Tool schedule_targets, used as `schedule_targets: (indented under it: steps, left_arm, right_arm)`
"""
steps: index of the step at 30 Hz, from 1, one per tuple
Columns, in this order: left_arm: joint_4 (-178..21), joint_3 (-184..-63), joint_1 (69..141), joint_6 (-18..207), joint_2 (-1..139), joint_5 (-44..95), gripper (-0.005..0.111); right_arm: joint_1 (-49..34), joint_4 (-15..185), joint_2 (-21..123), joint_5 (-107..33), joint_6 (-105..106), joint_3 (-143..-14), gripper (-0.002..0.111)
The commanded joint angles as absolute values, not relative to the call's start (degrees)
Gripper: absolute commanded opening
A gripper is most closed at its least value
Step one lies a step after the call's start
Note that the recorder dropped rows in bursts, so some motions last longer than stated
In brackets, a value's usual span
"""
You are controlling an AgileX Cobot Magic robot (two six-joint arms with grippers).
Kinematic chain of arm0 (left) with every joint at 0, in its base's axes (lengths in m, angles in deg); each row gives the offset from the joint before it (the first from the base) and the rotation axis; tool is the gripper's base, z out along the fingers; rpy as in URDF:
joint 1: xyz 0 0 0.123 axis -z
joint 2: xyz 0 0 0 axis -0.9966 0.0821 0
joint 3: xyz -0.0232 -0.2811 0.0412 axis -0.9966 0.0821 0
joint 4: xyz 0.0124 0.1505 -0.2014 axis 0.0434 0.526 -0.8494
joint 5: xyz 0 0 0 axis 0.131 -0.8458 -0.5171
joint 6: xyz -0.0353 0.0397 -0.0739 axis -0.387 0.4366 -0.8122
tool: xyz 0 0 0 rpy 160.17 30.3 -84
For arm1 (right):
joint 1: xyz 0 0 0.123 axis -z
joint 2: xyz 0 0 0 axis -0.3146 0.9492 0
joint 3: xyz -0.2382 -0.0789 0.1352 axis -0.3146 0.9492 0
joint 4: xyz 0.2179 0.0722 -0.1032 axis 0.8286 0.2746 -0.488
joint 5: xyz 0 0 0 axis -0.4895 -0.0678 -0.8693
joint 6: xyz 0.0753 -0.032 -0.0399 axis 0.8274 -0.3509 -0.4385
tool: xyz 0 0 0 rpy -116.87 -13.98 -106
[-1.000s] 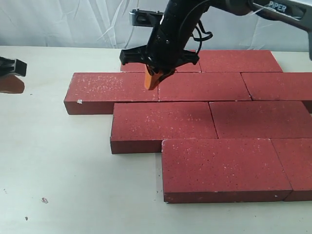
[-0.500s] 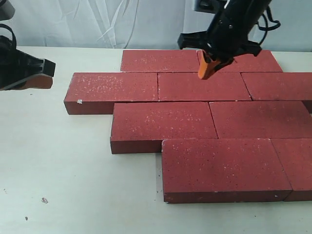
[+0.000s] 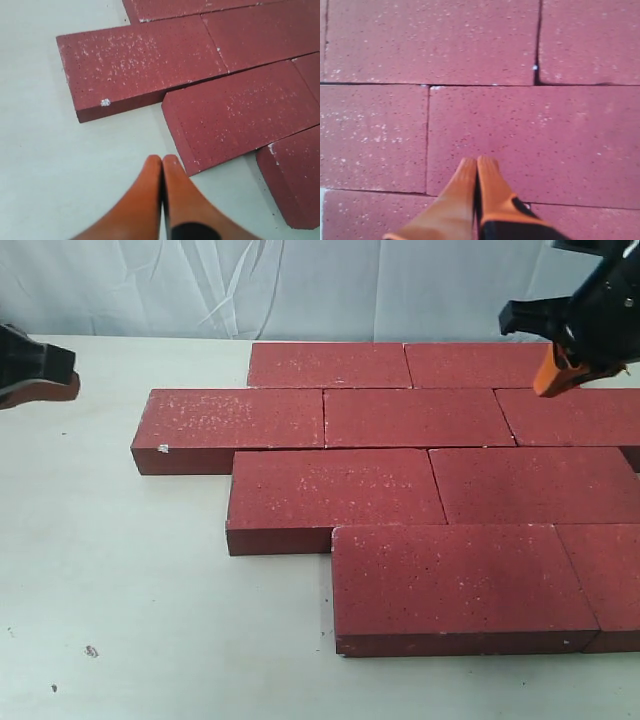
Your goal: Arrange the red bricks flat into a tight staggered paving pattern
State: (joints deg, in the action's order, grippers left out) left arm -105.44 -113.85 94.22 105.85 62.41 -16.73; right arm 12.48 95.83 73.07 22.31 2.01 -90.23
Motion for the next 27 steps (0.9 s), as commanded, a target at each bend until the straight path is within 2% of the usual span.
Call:
schedule_targets:
  steps: [1, 13, 20, 27]
  left_arm:
    - [-103.12, -113.46, 94.64, 105.55, 55.9, -17.28, 0.0]
    - [-97.51, -105.24, 94.51, 105.44, 28.17, -14.33, 0.0]
    - [-91.91, -103.7, 94.51, 105.44, 16.11, -11.71, 0.0]
    - [-89.3, -103.7, 94.51, 105.56, 12.8, -12.14, 0.0]
  right_arm:
    - [13.19, 88.79, 66.07, 15.71, 7.78, -82.39, -0.001]
    - [13.19, 81.75, 41.62, -5.44, 10.23, -63.87, -0.001]
    - [13.19, 80.51, 30.78, -10.57, 10.23, -57.71, -0.001]
    - [13.19, 80.25, 27.1, -9.82, 10.23, -56.84, -0.001]
